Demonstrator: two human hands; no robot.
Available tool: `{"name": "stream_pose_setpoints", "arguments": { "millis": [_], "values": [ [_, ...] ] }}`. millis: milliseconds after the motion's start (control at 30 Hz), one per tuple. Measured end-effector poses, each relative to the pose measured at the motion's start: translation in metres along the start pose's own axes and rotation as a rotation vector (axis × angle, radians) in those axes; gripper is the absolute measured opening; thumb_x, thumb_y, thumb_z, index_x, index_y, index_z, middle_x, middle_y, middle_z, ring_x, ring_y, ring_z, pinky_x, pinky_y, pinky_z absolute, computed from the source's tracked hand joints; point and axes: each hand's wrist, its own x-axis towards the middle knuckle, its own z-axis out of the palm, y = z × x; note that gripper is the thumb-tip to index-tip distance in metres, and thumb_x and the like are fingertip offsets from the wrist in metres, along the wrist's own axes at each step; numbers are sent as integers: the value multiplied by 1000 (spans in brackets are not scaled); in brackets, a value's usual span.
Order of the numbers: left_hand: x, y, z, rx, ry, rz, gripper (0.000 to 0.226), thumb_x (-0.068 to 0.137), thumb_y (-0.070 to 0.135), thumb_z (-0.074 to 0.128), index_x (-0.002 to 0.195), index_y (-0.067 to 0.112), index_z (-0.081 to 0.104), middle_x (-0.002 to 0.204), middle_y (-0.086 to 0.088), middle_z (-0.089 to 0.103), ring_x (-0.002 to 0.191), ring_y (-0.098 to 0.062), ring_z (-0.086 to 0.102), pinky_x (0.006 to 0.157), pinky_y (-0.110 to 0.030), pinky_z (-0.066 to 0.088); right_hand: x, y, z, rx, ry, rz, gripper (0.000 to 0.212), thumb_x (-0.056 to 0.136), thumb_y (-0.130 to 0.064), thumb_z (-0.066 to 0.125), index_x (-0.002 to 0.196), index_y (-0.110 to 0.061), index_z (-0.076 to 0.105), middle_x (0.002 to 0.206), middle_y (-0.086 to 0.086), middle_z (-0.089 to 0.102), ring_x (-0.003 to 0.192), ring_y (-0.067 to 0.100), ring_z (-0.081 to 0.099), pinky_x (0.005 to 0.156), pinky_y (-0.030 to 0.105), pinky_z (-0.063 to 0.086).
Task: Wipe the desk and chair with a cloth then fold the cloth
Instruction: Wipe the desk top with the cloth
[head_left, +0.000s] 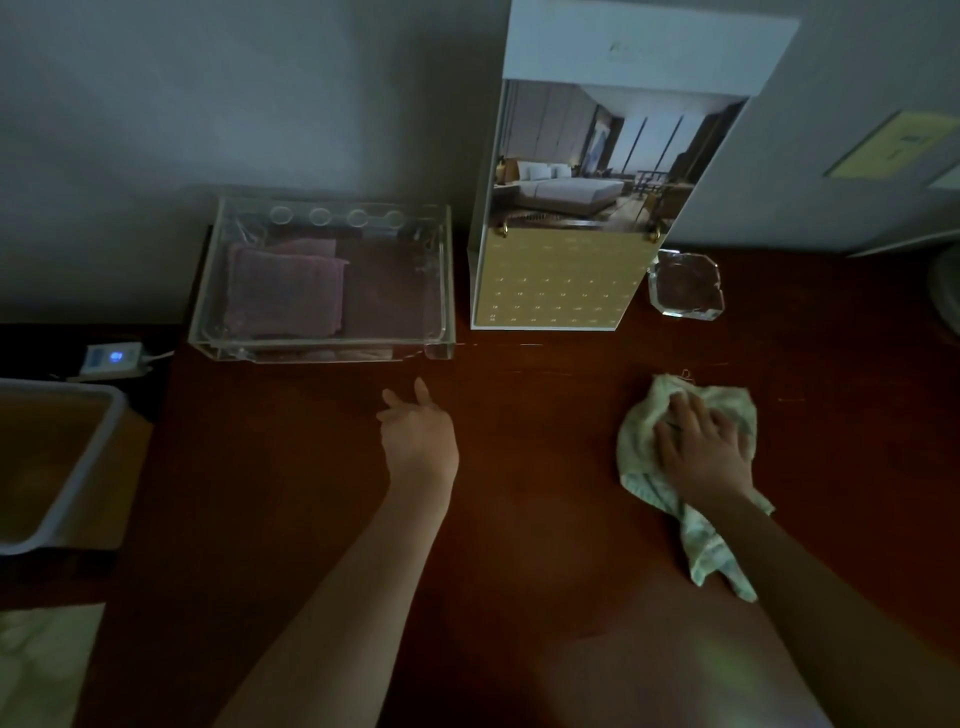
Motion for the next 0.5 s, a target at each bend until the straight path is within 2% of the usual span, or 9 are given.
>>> {"name": "stream_pose_setpoints", "arguments": {
  "millis": [133, 267, 333, 433, 500],
  "values": [
    [-1, 1, -2, 1, 3, 1, 58, 100, 14, 35, 150, 8, 8, 146, -33, 28, 116, -36, 56, 81, -28, 52, -1, -34, 1, 22, 20, -48, 62, 94, -47, 16, 150, -21, 19, 158, 3, 17, 142, 33, 15, 114, 51, 12],
    [1, 4, -2, 4, 10, -6, 57, 100, 15, 35, 150, 5, 8, 145, -34, 28, 119, -38, 54, 81, -28, 54, -2, -99, 1, 13, 24, -297, 88, 73, -55, -2, 147, -20, 32, 155, 2, 27, 140, 34, 21, 111, 49, 15],
    [1, 5, 0, 9, -7, -14, 57, 101, 15, 34, 150, 4, 7, 145, -35, 27, 121, -40, 51, 82, -30, 53, -4, -134, 1, -15, -21, -439, 83, 76, -54, -2, 146, -24, 29, 156, -1, 23, 142, 33, 18, 112, 49, 14],
    [3, 7, 1, 8, -19, -28, 53, 101, 8, 27, 149, 2, 6, 144, -38, 26, 121, -43, 49, 86, -33, 50, -11, -174, 8, -73, -89, -603, 55, 97, -46, 15, 149, -29, 20, 159, -5, 12, 144, 30, 8, 116, 48, 7],
    [3, 7, 0, 3, -11, -23, 52, 102, 7, 24, 149, 1, 5, 143, -39, 26, 120, -43, 50, 87, -33, 50, -13, -179, 15, -95, -85, -661, 52, 100, -45, 15, 150, -32, 13, 159, -8, 6, 145, 28, 3, 117, 49, 4]
  ]
}}
